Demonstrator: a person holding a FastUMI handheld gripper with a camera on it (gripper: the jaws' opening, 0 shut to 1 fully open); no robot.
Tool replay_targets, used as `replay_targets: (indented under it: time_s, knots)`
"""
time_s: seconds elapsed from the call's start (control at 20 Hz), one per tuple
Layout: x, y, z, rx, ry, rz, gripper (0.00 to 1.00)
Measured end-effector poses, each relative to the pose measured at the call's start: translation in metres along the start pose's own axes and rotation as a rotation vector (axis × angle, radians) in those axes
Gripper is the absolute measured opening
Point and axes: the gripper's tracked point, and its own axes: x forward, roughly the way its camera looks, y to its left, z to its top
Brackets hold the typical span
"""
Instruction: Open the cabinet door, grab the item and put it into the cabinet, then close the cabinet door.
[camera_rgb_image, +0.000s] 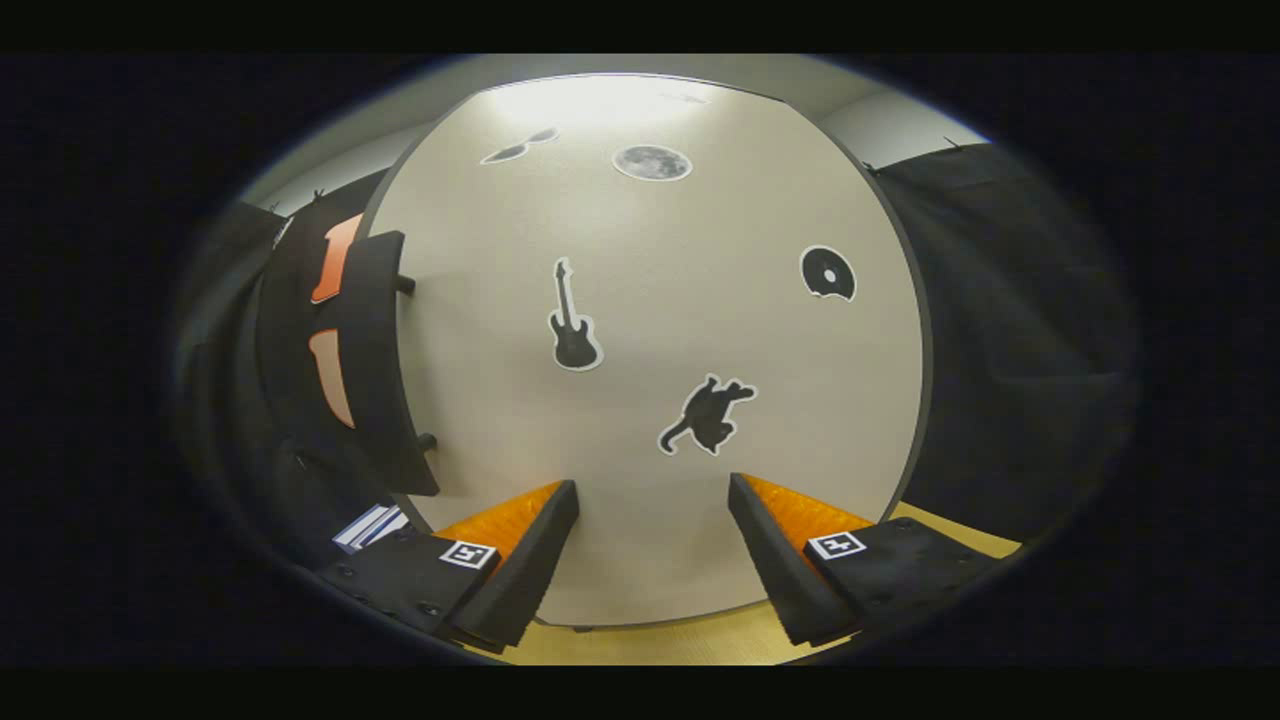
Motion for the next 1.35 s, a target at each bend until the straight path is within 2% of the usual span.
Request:
replay_targets:
  time_s: [0.25,0.35,0.6,0.8,1.15,1.35]
  knots:
    - [-0.011,-0.002,-0.002,-0.006,0.05,0.001,0.98]
    - [-0.023,-0.001,0.015,-0.02,0.032,0.009,0.98]
    - [-0.076,-0.007,0.064,-0.085,0.001,0.012,0.98]
    - [-0.123,0.0,0.102,-0.059,-0.036,0.031,0.98]
    - [-0.187,0.0,0.137,-0.067,-0.106,0.012,0.97]
    - [-0.204,-0.003,0.148,-0.067,-0.134,-0.004,0.97]
